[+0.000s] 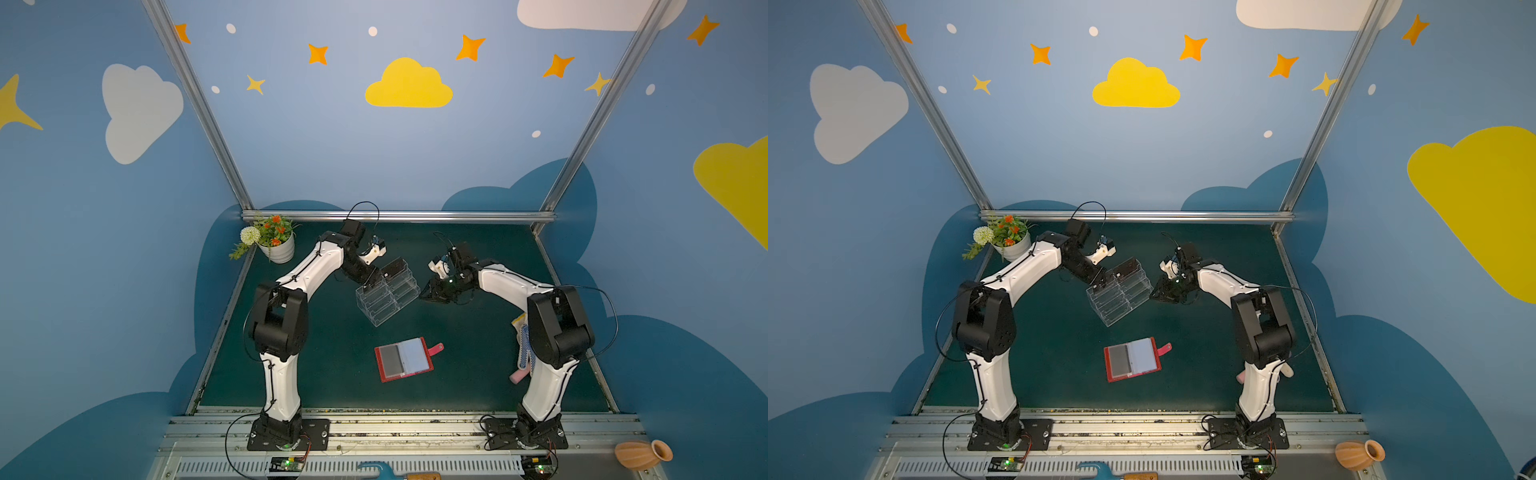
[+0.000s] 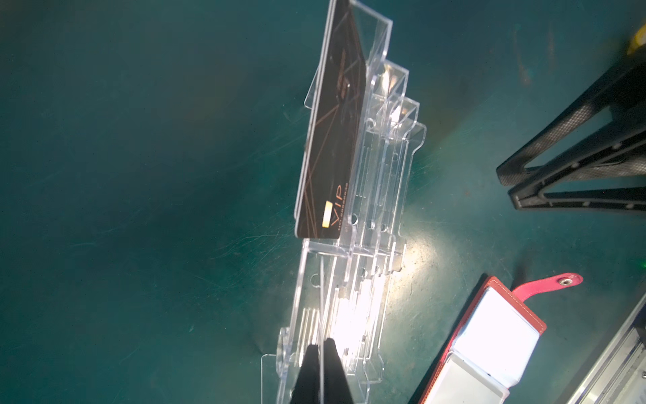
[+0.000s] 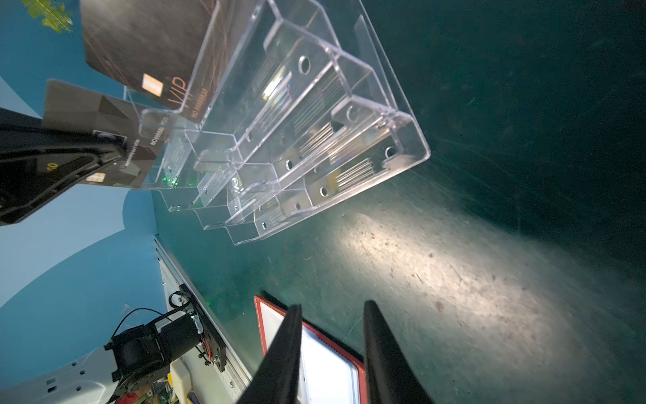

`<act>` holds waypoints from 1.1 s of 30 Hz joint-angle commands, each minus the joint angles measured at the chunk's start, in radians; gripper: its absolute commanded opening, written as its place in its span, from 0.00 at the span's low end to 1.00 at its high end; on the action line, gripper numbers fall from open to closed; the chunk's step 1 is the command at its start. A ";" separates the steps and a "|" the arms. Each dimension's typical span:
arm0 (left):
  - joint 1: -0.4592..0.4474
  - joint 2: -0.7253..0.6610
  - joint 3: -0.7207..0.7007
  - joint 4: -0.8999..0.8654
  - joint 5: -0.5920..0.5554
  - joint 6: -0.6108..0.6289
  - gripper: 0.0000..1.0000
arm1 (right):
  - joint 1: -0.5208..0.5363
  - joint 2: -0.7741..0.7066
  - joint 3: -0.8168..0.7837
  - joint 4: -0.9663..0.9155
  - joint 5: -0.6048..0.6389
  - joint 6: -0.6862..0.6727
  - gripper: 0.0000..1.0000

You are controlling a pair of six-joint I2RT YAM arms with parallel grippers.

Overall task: Take the credit cards out of the card holder
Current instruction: Place the credit card in the storage box.

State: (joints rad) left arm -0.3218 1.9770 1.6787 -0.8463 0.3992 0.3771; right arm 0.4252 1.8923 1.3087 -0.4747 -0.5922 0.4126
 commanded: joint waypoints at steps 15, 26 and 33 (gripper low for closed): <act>0.033 -0.083 -0.029 0.033 -0.008 -0.003 0.03 | 0.006 0.017 -0.011 0.008 0.002 0.006 0.28; 0.042 -0.073 -0.055 0.065 0.015 0.002 0.03 | 0.012 0.031 0.001 0.005 -0.006 0.005 0.28; 0.042 -0.074 -0.088 0.091 0.037 0.002 0.03 | 0.013 0.034 0.002 0.004 -0.004 0.005 0.28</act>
State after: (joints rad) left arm -0.2832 1.9209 1.6066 -0.7628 0.4133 0.3698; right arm 0.4332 1.9110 1.3087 -0.4713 -0.5922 0.4152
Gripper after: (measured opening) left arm 0.047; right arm 0.281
